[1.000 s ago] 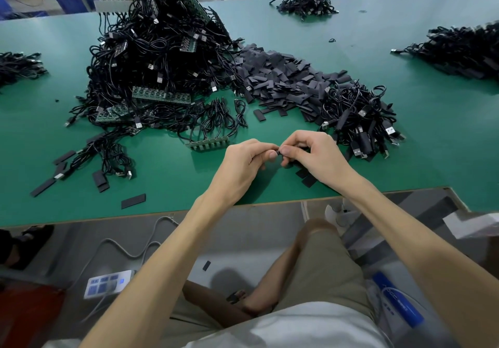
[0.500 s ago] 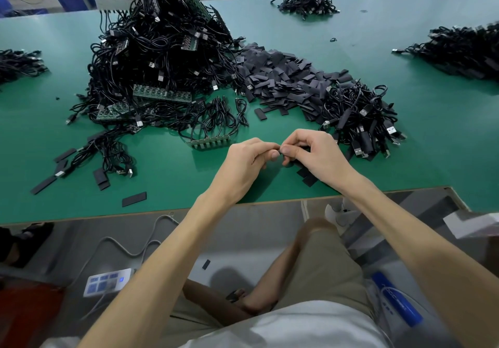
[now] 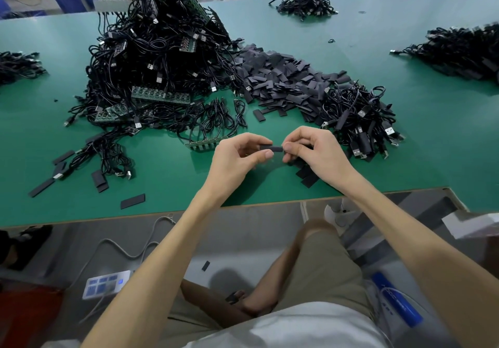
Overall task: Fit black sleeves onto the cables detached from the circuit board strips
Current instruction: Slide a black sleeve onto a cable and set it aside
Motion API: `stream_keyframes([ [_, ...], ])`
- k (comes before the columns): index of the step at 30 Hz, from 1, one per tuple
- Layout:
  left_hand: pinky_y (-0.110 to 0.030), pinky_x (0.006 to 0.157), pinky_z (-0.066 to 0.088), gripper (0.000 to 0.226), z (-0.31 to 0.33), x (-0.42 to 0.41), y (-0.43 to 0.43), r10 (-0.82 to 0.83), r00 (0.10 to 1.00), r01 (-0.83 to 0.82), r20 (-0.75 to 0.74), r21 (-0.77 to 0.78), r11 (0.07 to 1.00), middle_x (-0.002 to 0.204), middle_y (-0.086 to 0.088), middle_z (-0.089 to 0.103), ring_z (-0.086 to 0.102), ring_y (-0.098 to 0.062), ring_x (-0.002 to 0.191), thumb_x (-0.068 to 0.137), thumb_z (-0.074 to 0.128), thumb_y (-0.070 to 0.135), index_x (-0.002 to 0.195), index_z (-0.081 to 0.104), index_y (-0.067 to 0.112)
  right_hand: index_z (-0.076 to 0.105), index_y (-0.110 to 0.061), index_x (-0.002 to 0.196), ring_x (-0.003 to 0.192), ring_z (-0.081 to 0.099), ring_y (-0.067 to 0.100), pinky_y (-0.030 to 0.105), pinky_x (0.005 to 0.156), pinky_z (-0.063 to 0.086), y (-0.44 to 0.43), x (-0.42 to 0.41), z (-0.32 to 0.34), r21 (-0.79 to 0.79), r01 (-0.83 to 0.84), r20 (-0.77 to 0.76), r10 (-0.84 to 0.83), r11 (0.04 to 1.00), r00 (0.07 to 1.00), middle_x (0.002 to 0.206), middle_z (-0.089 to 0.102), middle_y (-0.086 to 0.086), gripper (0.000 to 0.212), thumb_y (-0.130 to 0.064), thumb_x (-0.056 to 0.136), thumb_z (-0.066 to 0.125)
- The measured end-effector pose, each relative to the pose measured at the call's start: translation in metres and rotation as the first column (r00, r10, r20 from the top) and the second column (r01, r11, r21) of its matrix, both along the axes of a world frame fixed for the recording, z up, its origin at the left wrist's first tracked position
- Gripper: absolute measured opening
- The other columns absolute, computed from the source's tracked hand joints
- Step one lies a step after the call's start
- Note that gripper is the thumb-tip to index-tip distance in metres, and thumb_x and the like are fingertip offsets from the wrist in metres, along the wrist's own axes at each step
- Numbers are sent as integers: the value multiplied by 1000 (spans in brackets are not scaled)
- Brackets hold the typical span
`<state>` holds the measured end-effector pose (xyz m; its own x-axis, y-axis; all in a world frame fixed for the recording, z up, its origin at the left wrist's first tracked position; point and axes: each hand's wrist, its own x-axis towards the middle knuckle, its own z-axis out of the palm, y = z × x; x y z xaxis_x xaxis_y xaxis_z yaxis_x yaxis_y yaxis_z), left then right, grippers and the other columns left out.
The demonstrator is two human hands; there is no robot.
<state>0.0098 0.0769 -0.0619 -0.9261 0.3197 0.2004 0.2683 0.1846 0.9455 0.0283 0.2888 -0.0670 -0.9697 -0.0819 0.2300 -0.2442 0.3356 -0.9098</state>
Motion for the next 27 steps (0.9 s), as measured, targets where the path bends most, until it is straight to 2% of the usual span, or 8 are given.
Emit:
stream_keyframes([
  [5, -22, 62, 54, 16, -2, -1, 1, -18, 999, 17, 32, 23, 1000, 73, -2, 74, 69, -12, 67, 84, 81, 10, 99, 77, 10, 70, -12, 88, 70, 71, 28, 30, 73, 58, 1, 0, 1, 2, 1, 10, -1, 1000, 1000, 72, 76, 4, 6, -10, 94, 71],
  [10, -22, 62, 53, 15, -4, -2, 1, -24, 999, 23, 28, 18, 1000, 71, -2, 73, 68, -13, 66, 84, 82, 10, 99, 78, 8, 70, -16, 86, 67, 70, 19, 26, 72, 57, 0, 0, 0, 9, 0, 17, 0, 1000, 1000, 71, 76, 3, 10, -9, 93, 71],
  [18, -22, 62, 53, 16, -6, -4, 1, -27, 999, 26, 30, 14, 1000, 72, -6, 74, 67, -12, 65, 84, 82, 10, 99, 77, 7, 71, -13, 87, 65, 69, 15, 20, 70, 53, 0, -1, -1, -17, -4, 33, 5, 1000, 999, 71, 76, 4, 8, -8, 92, 72],
  [25, -26, 64, 54, 12, -5, -3, 1, -56, 997, 54, 43, 52, 997, 84, -10, 77, 70, -16, 71, 92, 76, 16, 100, 76, 8, 71, -11, 91, 70, 73, 19, 24, 74, 56, 1, -1, -1, -5, -5, 13, 5, 1000, 1000, 73, 76, 4, 3, -10, 93, 72],
  [27, -28, 64, 53, 9, -5, -4, 1, -60, 997, 59, 42, 30, 998, 83, -11, 77, 67, -16, 66, 94, 72, 12, 99, 75, 6, 71, -10, 91, 72, 74, 19, 25, 76, 57, 1, 0, -1, 2, -12, 1, 12, 1000, 1000, 75, 77, 4, 3, -9, 92, 73],
])
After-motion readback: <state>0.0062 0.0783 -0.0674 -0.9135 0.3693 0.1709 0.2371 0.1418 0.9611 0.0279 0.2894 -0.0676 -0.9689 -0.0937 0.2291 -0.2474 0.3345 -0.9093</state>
